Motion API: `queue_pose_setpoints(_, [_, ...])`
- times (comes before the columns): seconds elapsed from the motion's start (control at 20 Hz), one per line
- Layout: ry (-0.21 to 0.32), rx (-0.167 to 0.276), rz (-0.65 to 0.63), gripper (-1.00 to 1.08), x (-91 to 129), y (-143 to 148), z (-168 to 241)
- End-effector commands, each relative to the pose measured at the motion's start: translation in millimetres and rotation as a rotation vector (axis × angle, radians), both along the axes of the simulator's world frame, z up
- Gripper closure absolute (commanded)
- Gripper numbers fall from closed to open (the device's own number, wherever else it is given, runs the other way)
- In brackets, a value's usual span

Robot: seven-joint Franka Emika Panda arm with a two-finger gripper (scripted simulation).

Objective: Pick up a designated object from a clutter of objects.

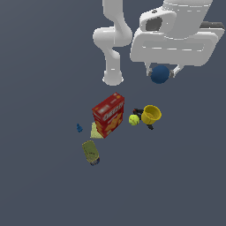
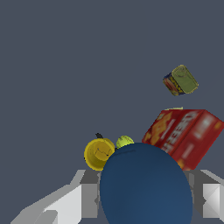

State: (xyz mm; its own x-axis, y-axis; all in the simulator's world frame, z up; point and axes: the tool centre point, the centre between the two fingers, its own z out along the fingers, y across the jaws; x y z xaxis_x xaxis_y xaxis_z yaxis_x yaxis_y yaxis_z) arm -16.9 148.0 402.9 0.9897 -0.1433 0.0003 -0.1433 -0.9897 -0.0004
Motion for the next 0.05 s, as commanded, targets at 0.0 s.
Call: queue_pose_setpoints(0.0, [0.0, 0.0, 0.0, 1.08, 0.3, -0.2, 2.7])
